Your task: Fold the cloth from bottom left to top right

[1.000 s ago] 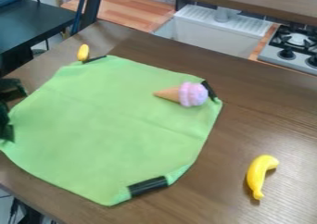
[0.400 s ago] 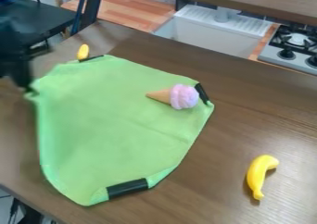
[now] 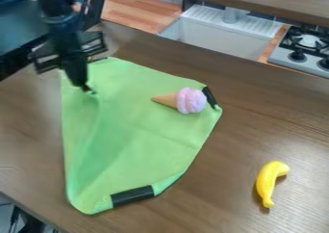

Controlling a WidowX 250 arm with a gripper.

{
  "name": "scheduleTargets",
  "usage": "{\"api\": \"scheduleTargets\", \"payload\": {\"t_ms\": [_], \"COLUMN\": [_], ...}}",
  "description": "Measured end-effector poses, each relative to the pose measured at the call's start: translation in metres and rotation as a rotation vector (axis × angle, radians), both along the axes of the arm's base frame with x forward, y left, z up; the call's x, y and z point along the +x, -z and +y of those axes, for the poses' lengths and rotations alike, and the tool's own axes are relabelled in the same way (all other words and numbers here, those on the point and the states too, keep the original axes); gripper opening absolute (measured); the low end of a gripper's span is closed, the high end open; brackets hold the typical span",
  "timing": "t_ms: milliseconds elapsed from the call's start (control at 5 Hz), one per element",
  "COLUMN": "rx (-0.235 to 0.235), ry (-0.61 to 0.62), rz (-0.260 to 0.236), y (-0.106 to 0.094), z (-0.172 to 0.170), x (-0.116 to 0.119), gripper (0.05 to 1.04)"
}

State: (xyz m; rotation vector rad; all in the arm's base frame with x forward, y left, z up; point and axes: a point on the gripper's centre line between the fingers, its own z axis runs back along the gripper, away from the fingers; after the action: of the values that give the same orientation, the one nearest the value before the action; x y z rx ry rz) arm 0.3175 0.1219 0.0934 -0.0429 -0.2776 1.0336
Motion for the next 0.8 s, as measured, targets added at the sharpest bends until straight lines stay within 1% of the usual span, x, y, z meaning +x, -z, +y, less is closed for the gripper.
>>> {"api": "scheduleTargets", "payload": {"t_ms": [200, 400, 800], "rx": [0.007, 0.004, 0.060], "ry": [0.005, -0.007, 0.015], "rz": [-0.015, -0.026, -0.055], "y": [-0.001, -0.007, -0.013], "z": [-0.024, -0.041, -0.074], "x": [0.023, 0.042, 0.081], "gripper": [0.049, 0.049, 0.049]}}
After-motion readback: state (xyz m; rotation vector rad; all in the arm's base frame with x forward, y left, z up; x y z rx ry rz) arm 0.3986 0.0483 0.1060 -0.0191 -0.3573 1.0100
